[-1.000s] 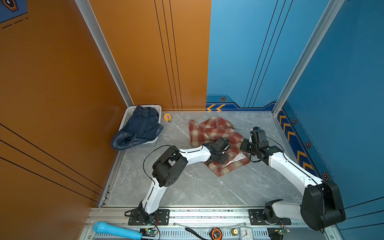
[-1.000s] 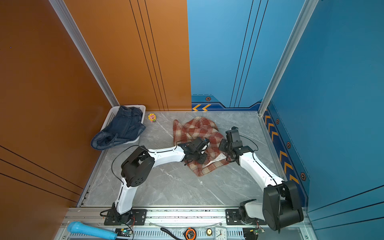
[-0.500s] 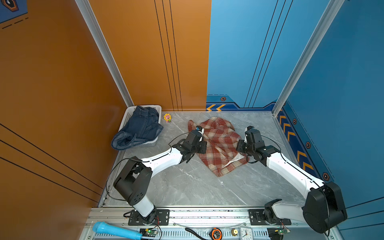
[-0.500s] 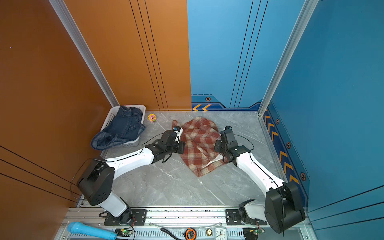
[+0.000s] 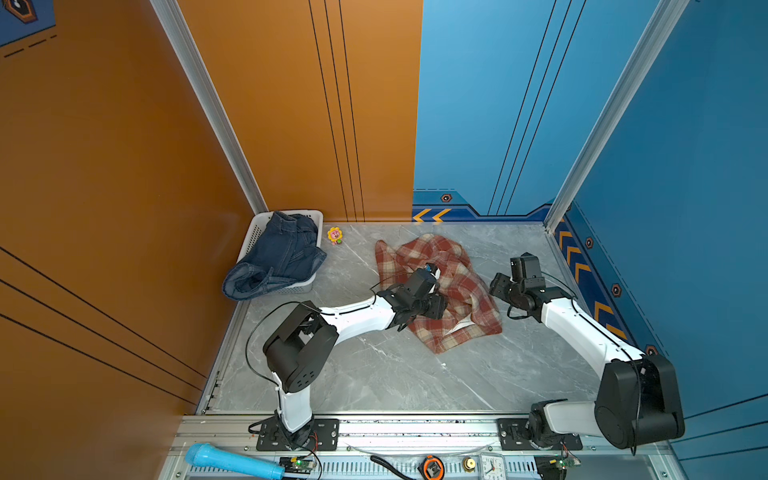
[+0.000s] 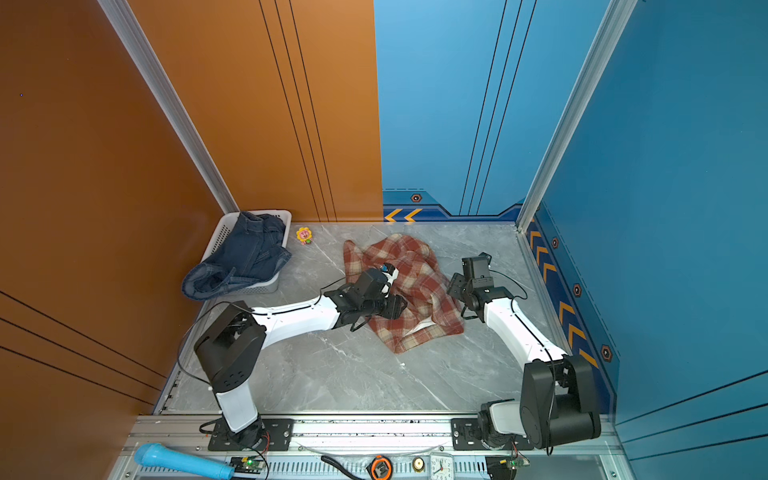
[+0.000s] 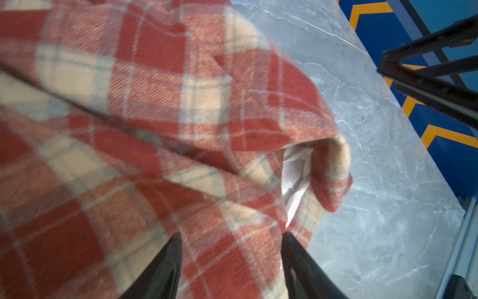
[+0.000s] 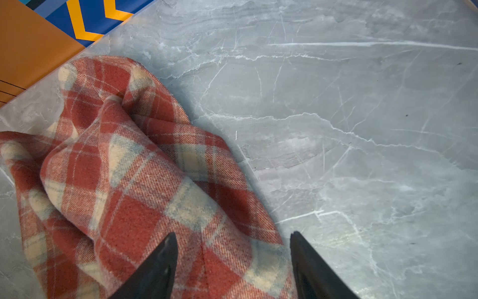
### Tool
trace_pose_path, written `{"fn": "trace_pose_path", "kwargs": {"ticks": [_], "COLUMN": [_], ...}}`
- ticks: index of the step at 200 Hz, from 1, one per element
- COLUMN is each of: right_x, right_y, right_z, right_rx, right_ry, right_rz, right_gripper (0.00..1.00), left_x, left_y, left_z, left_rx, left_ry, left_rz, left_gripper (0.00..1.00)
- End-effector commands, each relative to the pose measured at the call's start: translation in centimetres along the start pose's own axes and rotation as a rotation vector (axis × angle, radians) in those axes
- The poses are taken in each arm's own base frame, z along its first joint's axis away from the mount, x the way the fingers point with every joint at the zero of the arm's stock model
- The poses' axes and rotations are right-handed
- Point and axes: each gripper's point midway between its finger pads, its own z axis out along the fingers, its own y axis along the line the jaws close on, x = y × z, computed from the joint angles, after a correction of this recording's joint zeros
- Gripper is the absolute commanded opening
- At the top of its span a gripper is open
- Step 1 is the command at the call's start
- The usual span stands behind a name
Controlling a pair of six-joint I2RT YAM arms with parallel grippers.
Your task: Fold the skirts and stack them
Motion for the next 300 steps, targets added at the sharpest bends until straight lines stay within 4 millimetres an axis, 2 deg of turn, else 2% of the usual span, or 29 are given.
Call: {"fn": "trace_pose_path", "kwargs": {"ticks": [1, 10, 18, 43, 85, 92, 101, 113, 119, 132, 178, 206, 244, 273, 300], "right_x": [0.6, 0.7, 0.7, 0.7, 0.9, 1.1, 1.4, 1.6, 1.7, 2.0, 3.8, 5.9, 9.4, 10.9, 11.3], "right_y": [-0.5, -0.6, -0.7, -1.1, -2.7, -2.9, -3.3, -3.6, -3.6, -3.8, -3.4, -2.9, -2.2, -1.0, 0.3], "right_z": [-0.4, -0.6, -0.8, -1.4, -2.4, -2.4, -2.4, -2.4, -2.4, -2.4, -1.6, -1.1, 0.2, 1.3, 1.4], "right_rx": [0.006, 0.003, 0.0, -0.004, 0.011, 0.012, 0.018, 0.023, 0.024, 0.029, 0.011, -0.003, 0.003, -0.032, -0.051], "right_ry": [-0.003, -0.005, -0.011, -0.032, -0.054, -0.051, -0.049, -0.05, -0.047, -0.042, 0.018, 0.075, 0.171, 0.2, 0.206], "right_rz": [0.02, 0.02, 0.018, 0.018, 0.033, 0.033, 0.033, 0.032, 0.03, 0.024, -0.025, -0.062, -0.122, -0.131, -0.164], "right_gripper": [0.7, 0.7, 0.7, 0.71, 0.73, 0.73, 0.74, 0.74, 0.74, 0.74, 0.74, 0.75, 0.76, 0.79, 0.79], "left_x": [1.2, 1.2, 2.3, 3.6, 6.1, 6.6, 7.2, 7.7, 7.4, 6.1, -1.4, -3.8, -4.2, -2.7, -0.5], "left_y": [-0.7, -1.1, -1.0, -1.4, -1.4, -1.3, -1.1, -0.7, -0.7, -1.0, -2.3, -2.0, -0.1, 2.1, 3.5], "left_z": [1.2, 1.8, 2.4, 4.2, 6.3, 6.8, 7.4, 7.9, 7.8, 7.1, 1.6, -1.4, -4.0, -4.5, -4.2], "left_rx": [-0.036, -0.048, -0.075, -0.139, -0.225, -0.235, -0.245, -0.257, -0.256, -0.253, -0.175, -0.126, -0.095, -0.102, -0.119], "left_ry": [0.085, 0.098, 0.148, 0.218, 0.298, 0.314, 0.33, 0.35, 0.346, 0.315, 0.125, 0.035, -0.024, -0.023, 0.018], "left_rz": [0.046, 0.055, 0.065, 0.11, 0.206, 0.224, 0.243, 0.25, 0.251, 0.254, 0.178, 0.112, 0.014, -0.052, -0.088], "left_gripper": [0.64, 0.65, 0.65, 0.66, 0.68, 0.65, 0.53, 0.26, 0.15, 0.0, 0.0, 0.0, 0.0, 0.0, 0.26]}}
